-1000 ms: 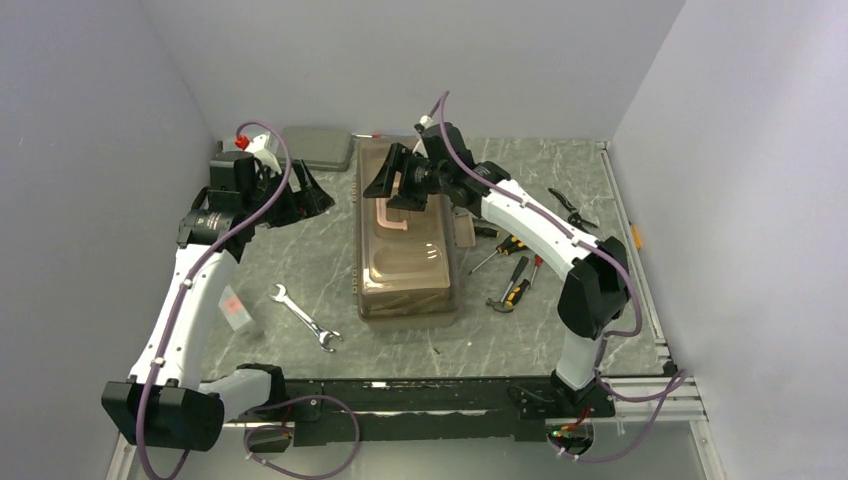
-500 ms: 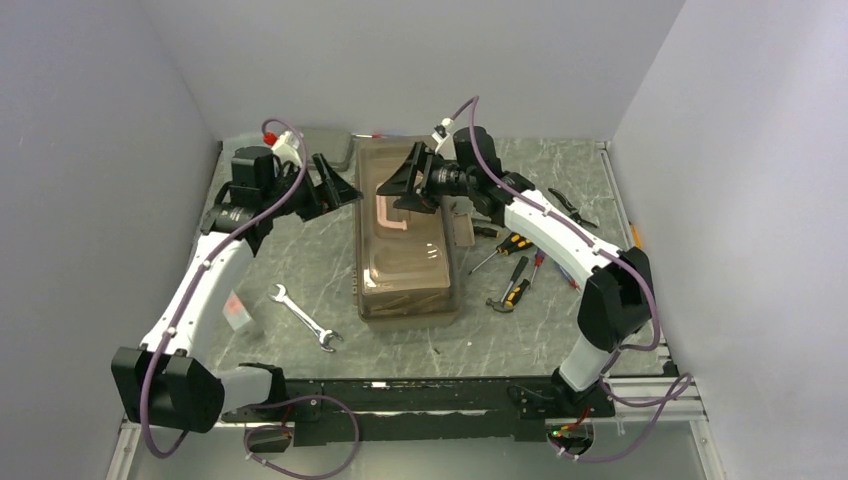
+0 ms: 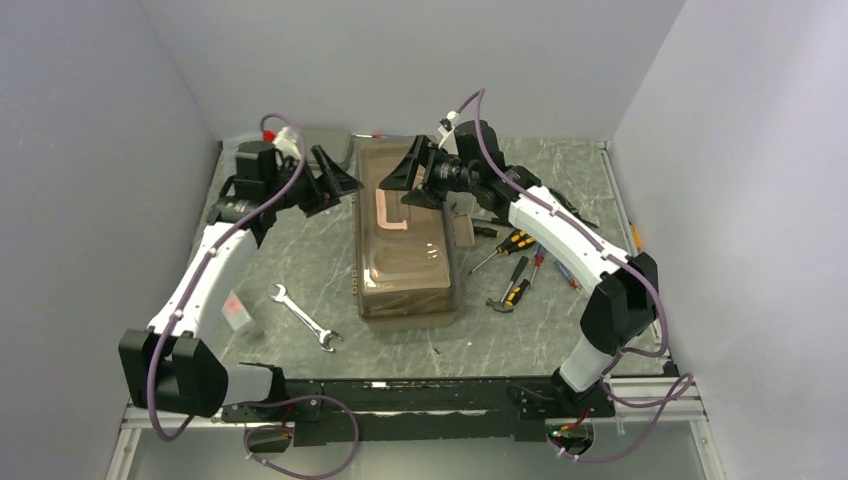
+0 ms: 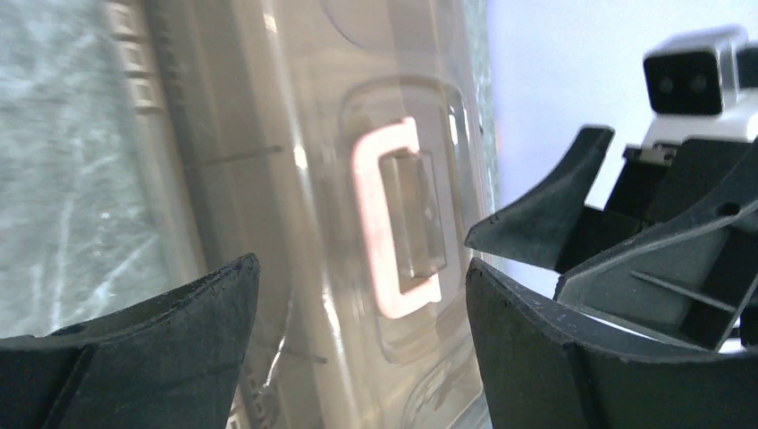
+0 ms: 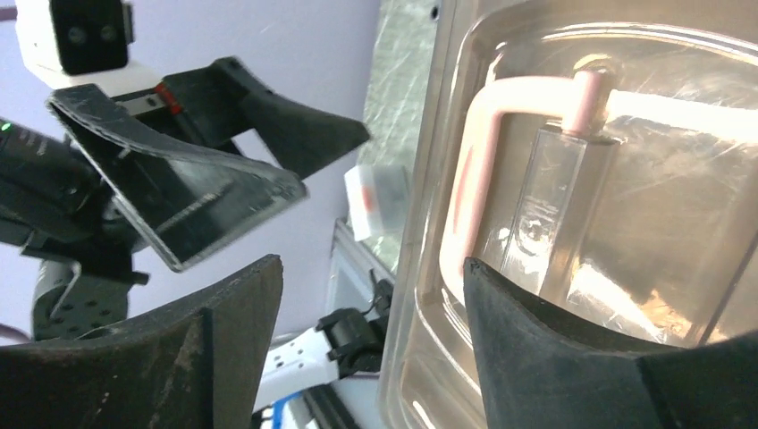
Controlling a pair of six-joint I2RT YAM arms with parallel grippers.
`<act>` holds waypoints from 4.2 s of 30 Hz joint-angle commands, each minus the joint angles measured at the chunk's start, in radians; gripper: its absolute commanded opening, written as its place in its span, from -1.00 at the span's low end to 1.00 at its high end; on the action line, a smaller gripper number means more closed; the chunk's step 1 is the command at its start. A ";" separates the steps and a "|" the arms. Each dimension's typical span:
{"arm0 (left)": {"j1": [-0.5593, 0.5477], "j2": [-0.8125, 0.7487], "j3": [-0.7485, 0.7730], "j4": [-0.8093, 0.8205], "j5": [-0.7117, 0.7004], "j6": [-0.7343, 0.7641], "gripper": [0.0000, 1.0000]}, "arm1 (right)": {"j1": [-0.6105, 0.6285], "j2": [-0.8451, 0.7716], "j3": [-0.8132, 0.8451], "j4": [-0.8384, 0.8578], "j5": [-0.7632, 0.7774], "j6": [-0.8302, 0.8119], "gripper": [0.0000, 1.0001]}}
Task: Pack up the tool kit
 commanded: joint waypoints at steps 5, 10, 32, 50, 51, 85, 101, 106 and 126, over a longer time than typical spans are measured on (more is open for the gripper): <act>0.222 -0.174 -0.089 -0.007 -0.035 0.028 0.72 | 0.110 0.026 0.155 -0.205 0.289 -0.108 0.67; 0.271 -0.208 -0.100 -0.048 -0.017 0.076 0.73 | 0.182 0.142 0.347 -0.367 0.416 -0.155 0.65; 0.284 -0.221 -0.089 -0.078 0.001 0.124 0.73 | 0.296 0.342 0.615 -0.634 0.714 -0.223 0.62; 0.285 -0.217 -0.078 -0.072 0.029 0.119 0.71 | 0.200 0.183 0.338 -0.276 0.291 -0.135 0.61; 0.286 -0.215 -0.076 -0.072 0.033 0.118 0.71 | 0.185 0.163 0.295 -0.233 0.248 -0.118 0.60; 0.273 -0.204 -0.091 -0.051 0.055 0.109 0.71 | 0.293 0.352 0.638 -0.670 0.800 -0.243 0.58; 0.233 -0.168 -0.176 0.039 0.118 0.071 0.68 | 0.263 0.274 0.341 -0.256 0.276 -0.105 0.60; 0.229 -0.150 -0.217 0.089 0.156 0.046 0.65 | 0.219 0.207 0.204 -0.106 0.148 -0.038 0.59; 0.109 -0.047 -0.167 0.125 0.134 0.018 0.52 | 0.142 0.115 -0.048 0.213 -0.063 0.114 0.56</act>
